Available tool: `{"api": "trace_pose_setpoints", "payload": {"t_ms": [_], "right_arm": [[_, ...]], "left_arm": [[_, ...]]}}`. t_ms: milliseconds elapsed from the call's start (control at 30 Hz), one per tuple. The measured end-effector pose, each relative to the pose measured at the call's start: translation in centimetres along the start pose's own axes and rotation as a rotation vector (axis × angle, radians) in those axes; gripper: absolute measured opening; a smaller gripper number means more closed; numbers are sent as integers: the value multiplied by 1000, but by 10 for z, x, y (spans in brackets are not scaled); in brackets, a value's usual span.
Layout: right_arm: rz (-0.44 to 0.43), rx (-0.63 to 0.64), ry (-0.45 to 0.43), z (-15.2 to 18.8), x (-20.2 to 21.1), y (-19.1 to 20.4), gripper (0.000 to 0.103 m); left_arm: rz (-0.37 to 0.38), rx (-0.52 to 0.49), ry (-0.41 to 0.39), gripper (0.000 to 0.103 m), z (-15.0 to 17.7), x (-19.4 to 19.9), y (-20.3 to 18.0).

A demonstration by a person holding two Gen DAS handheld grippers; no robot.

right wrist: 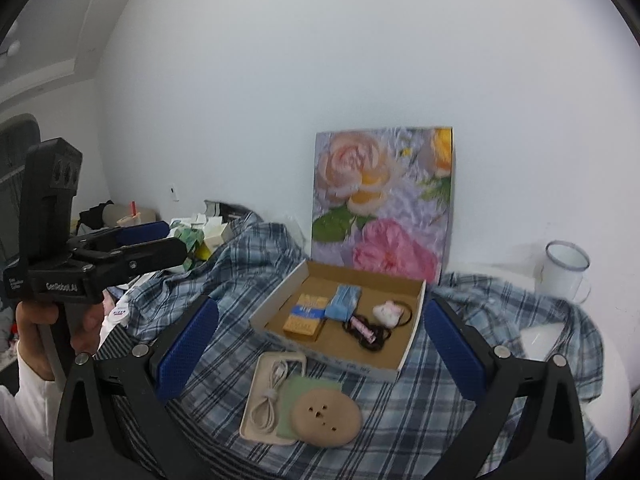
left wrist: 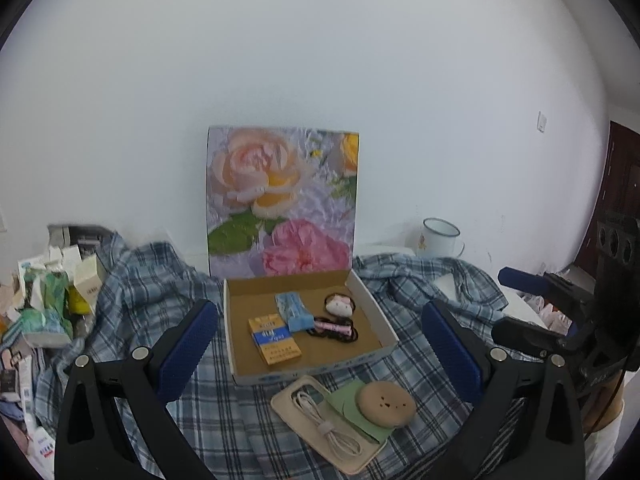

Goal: Organize soft objects
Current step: 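Withdraw both grippers from the box toward the phone case and cushion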

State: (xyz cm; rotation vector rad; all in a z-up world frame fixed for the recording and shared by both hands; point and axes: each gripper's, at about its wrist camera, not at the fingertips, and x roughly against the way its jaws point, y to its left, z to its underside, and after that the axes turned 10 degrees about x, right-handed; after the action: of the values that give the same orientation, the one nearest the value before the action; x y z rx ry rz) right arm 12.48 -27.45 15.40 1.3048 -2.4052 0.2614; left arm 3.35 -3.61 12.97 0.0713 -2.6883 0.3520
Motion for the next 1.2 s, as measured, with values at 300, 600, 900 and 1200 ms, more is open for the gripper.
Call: {"api": "trace_pose_setpoints", "payload": {"t_ms": [300, 600, 900, 1200], "right_arm": [[-7, -21, 61, 30, -15, 1, 103], [-53, -81, 94, 50, -32, -1, 103], [-85, -125, 153, 70, -58, -8, 103], [-90, -158, 309, 104, -103, -16, 103]], "left_arm": [[7, 22, 92, 103, 26, -27, 9], [9, 20, 174, 103, 49, -50, 16], [2, 77, 231, 103, 70, -75, 34], [-83, 24, 269, 103, 99, -106, 41]]}}
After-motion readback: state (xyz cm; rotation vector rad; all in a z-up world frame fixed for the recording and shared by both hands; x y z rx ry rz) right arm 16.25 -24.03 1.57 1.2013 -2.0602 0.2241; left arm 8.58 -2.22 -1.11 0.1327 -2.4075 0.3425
